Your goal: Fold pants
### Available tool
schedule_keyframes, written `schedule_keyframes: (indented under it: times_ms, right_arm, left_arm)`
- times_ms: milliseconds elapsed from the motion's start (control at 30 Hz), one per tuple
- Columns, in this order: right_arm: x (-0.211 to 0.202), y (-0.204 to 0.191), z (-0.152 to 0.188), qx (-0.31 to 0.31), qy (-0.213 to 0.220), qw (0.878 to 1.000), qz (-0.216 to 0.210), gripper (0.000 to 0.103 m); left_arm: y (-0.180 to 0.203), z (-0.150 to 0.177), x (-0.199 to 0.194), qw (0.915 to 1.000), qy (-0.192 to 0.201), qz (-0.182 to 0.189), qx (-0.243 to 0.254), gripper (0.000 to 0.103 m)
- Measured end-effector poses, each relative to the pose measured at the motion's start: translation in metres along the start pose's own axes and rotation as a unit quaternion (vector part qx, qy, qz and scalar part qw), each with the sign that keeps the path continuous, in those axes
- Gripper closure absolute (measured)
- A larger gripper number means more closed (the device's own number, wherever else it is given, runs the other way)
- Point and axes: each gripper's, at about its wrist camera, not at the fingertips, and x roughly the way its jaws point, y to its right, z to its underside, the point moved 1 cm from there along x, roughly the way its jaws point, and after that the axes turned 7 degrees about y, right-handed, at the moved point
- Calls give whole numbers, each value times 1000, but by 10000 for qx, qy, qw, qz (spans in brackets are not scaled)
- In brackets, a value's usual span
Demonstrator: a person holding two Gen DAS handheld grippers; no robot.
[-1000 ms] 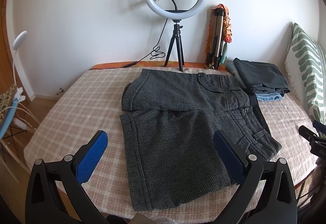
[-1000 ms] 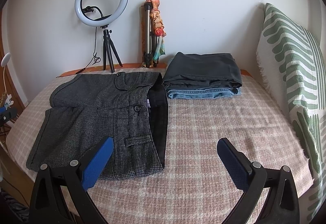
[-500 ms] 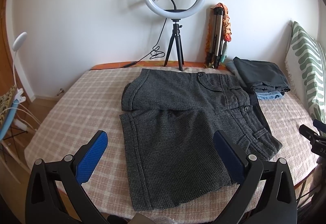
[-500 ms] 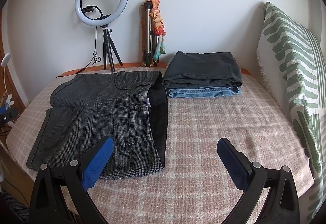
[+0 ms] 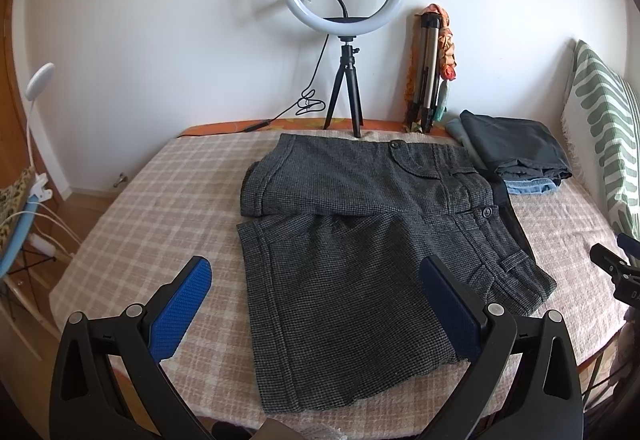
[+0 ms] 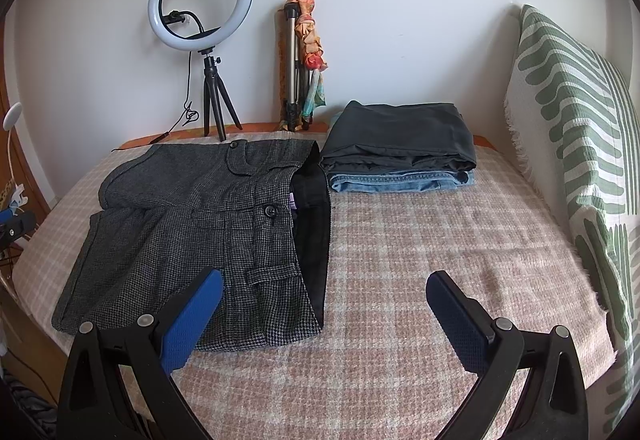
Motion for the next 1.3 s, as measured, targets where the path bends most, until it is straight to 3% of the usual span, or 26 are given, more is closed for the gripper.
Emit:
schedule_keyframes:
  times_ms: [900, 1000, 1100, 1200, 1300]
  right_arm:
    - [0, 1, 1, -29, 2, 10000, -83, 0]
    - [1, -1, 1, -106, -23, 9995, -291, 1]
    - [3, -8, 6, -372, -58, 9975, -590, 1]
    - [5, -19, 12, -811, -96, 9901, -1146, 2]
    - [9, -34, 20, -1409, -260, 9797, -1405, 2]
  left_arm:
    - [-6, 7, 7, 9998, -87, -35, 202, 0]
    - [-11, 12, 12, 9995, -173, 40, 247, 0]
    - [-16, 20, 16, 9986, -262, 400, 246, 2]
    - [-17, 27, 19, 9960, -404, 735, 320, 9]
    - [-12, 36, 20, 9908, -660, 969, 675, 15]
